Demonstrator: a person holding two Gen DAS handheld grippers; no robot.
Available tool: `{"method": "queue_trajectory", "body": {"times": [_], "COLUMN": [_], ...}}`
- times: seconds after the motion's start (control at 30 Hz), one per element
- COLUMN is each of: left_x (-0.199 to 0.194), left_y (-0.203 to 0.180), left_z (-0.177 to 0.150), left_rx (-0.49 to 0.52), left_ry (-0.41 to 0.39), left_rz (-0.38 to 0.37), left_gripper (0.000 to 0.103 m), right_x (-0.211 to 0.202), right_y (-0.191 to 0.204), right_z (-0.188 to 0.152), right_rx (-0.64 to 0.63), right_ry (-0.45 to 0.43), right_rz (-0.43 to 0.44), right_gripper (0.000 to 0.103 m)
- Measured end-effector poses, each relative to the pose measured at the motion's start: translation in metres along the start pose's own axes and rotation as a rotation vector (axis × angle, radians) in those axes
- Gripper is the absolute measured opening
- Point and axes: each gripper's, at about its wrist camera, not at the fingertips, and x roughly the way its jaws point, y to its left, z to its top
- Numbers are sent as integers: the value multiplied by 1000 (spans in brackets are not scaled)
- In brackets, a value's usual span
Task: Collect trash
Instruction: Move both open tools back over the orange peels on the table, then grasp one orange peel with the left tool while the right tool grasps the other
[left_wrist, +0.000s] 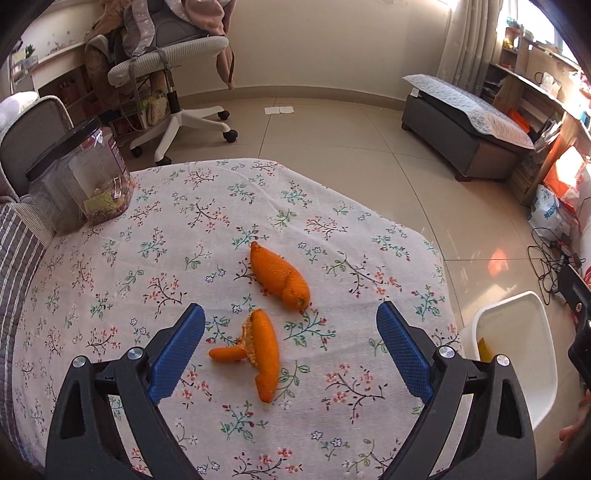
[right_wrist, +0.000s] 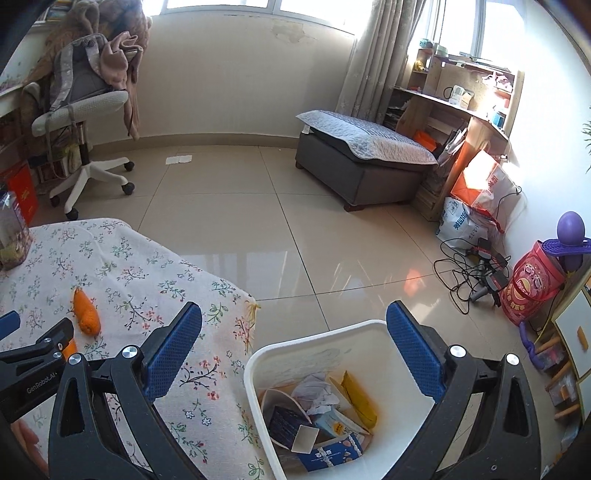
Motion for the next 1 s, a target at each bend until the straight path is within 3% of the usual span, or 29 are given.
{"method": "queue_trajectory", "body": {"times": [0.37,0.53,0.67,0.73,0.87,1.0], "left_x": [66,77,79,78,74,61], "left_y": [42,44,43,45,53,83], "left_z": [-16,-24,-25,-24,-19,-9], "left_rx": [1,35,72,82,87,57], "left_ry": [212,255,242,234,243,219], "left_rz": [-52,-103,-111,-131,-160,-128], "left_gripper": [89,75,65,45,23,20], "right_x": [3,12,20,25,37,46], "right_y": [52,63,75,81,94,111], "right_z": [0,2,2,1,1,3], "right_rx": [-104,-111,-133,-140,-156,-170], "right_ry": [25,50,66,78,107,122], "right_rz": [52,63,73,83,118,182], "right_gripper": [96,96,96,96,96,96]}}
